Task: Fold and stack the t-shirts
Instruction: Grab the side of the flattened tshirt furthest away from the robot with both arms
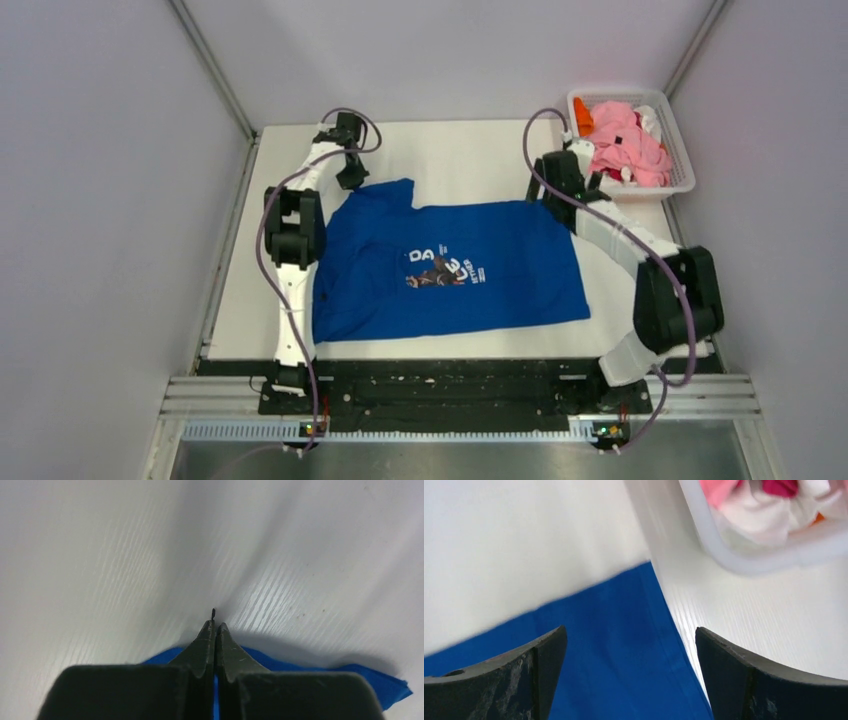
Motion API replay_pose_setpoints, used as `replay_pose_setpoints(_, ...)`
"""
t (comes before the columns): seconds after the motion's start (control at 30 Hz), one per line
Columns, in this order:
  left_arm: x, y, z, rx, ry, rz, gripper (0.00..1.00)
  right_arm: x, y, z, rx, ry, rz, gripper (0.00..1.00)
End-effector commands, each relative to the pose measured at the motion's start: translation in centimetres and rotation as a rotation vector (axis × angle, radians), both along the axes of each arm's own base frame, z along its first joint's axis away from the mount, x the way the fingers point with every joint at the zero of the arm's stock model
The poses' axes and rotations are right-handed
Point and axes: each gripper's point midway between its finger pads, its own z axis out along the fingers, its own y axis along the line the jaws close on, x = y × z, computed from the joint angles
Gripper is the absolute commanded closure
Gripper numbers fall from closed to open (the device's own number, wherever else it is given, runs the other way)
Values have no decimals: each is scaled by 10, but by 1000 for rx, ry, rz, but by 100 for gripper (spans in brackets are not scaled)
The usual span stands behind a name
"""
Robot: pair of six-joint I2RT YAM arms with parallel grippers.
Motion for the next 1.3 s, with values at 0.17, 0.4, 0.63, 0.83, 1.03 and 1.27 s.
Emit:
replay_pose_setpoints(0.17, -29, -10, 63, -3, -68, -50, 100, 77, -32, -58, -86, 214, -105, 6)
replay_pose_setpoints(0.4, -43, -19, 78, 2, -72, -81, 100, 94, -42, -89, -127, 286, -147, 9)
replay_pose_setpoints(0.63, -53, -30, 88, 13, -80, -112, 100, 81, -36, -109, -82, 334, -146, 21)
replay_pose_setpoints(0.83, -62, -33, 102, 23, -101, -128, 100, 52, -37, -111, -47, 352, -164, 29)
replay_pose_setpoints(1.03, -69, -35, 110, 22, -113, -142, 100, 40, -38, -108, -33, 332, -170, 43)
replay_pose_setpoints(1.27, -73, -36, 110, 40, -109, -185, 100, 68, -39, -96, -52, 253, -178, 66)
